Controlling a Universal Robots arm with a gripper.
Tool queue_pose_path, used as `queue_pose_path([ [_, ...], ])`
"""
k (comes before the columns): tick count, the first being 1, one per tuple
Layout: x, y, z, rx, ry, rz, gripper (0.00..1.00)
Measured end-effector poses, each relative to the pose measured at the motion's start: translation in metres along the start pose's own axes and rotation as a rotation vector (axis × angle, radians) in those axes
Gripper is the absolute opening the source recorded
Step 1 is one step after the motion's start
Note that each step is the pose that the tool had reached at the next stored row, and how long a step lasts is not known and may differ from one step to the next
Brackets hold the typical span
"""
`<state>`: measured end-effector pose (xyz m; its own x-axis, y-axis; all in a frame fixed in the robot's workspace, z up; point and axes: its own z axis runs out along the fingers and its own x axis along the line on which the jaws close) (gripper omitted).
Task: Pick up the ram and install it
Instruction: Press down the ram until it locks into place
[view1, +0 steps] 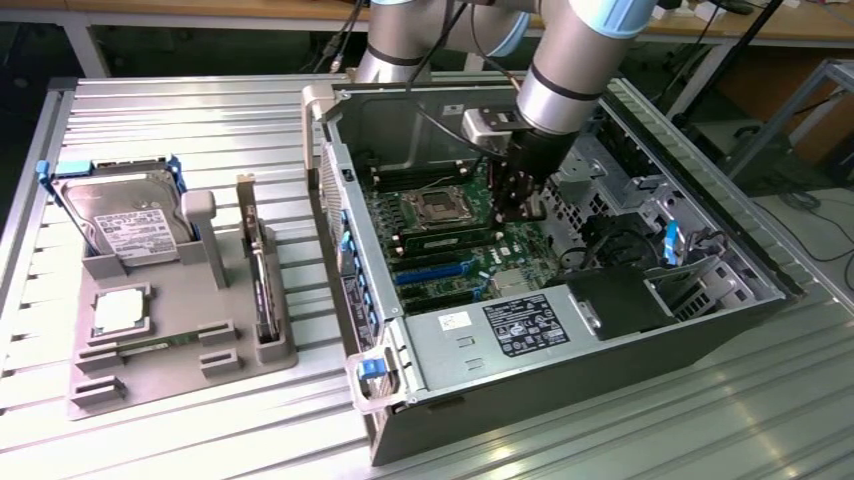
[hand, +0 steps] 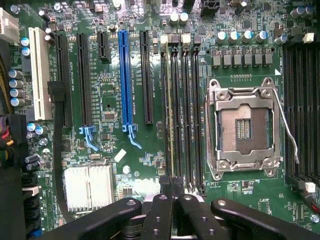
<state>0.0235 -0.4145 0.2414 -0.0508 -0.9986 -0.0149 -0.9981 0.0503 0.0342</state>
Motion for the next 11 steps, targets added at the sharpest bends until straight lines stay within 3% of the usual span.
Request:
queue_pose_path([
  [7, 0.000, -0.0003, 0.0115, 0.0025, -0.0004, 0.000, 0.11],
  [8, 0.000, 0.0004, 0.0071, 0.0047, -0.0027, 0.000, 0.11],
  [11, 0.000, 0.0044, 0.0004, 0.0052, 0.0015, 0.000, 0.11],
])
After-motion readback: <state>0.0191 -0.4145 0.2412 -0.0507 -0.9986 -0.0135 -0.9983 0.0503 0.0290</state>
